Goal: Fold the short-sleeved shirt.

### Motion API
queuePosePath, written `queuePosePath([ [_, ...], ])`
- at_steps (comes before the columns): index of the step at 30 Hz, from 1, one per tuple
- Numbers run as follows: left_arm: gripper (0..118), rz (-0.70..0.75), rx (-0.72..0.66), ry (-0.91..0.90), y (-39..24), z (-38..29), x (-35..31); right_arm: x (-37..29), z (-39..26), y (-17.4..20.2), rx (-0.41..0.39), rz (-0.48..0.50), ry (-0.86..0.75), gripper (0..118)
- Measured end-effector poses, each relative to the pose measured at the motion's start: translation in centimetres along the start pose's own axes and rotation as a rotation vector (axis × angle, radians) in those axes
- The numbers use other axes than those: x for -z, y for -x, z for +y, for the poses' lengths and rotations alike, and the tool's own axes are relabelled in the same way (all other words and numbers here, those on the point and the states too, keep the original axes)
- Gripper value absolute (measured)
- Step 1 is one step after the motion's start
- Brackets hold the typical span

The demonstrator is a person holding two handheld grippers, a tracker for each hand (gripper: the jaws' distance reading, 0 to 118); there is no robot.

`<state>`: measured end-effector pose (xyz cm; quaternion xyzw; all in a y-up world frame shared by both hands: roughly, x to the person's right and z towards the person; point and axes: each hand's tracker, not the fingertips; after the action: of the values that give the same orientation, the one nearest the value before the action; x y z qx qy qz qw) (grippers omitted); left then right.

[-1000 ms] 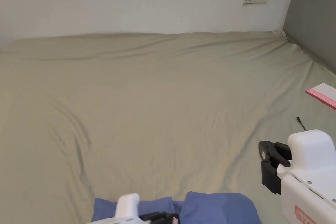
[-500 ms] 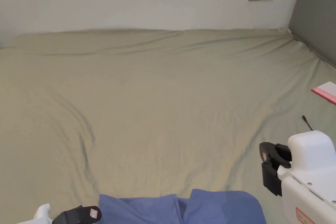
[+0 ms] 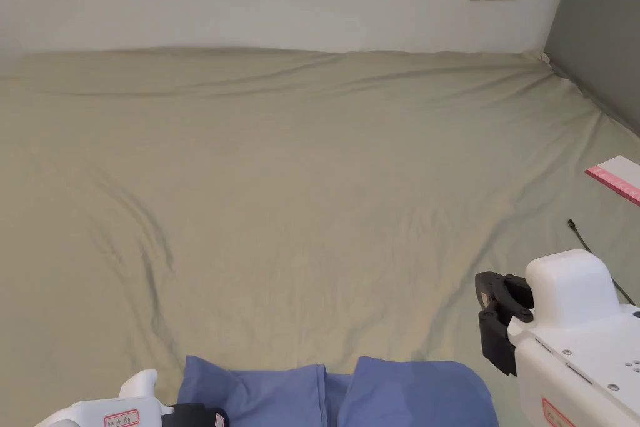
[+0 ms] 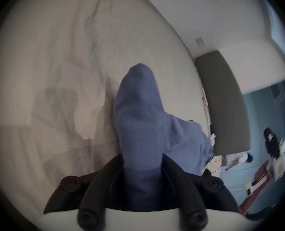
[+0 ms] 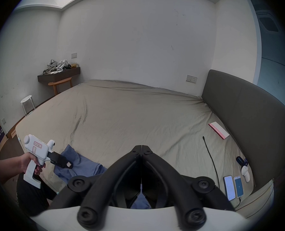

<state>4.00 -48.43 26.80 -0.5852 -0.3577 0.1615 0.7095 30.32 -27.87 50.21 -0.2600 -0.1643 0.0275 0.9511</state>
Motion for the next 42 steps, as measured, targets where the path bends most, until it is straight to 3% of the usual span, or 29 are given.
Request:
queuePosePath([
  [2,14,-0.028,0.029,-0.005,-0.7,0.0,-0.7,0.1,0.0,0.0,0.0,-0.001,-0.001,2],
  [8,14,0.146,0.048,-0.1,0.7,1.2,-4.7,0.0,0.1,0.1,-0.002,0.005,-0.005,2],
  [12,14,0.45,0.173,-0.166,0.7,2.2,-8.5,0.0,0.1,0.1,-0.004,0.008,-0.007,2],
  [15,14,0.62,0.189,-0.186,0.2,3.2,-11.3,0.1,0.1,0.1,-0.001,0.011,-0.008,2],
  [18,15,0.604,0.202,-0.186,-1.8,3.5,-12.5,0.0,0.5,1.3,0.0,0.019,-0.007,2],
  [27,15,0.286,0.229,-0.088,-9.9,2.4,-7.2,-0.2,0.2,1.7,-0.01,0.047,-0.011,2],
  [32,15,0.258,0.285,0.012,-12.3,1.7,-0.6,0.0,0.1,0.6,0.016,0.026,-0.006,2],
  [35,15,0.204,0.241,0.086,-13.0,1.2,3.3,0.4,-0.3,-0.3,0.03,0.016,0.003,2],
  [40,15,0.316,0.268,0.112,-13.7,-0.4,7.9,0.7,-0.9,-1.2,0.042,0.009,0.019,2],
  [42,21,0.315,0.252,0.107,-13.7,-0.6,8.3,0.8,-1.1,-1.5,0.045,0.006,0.024,2],
])
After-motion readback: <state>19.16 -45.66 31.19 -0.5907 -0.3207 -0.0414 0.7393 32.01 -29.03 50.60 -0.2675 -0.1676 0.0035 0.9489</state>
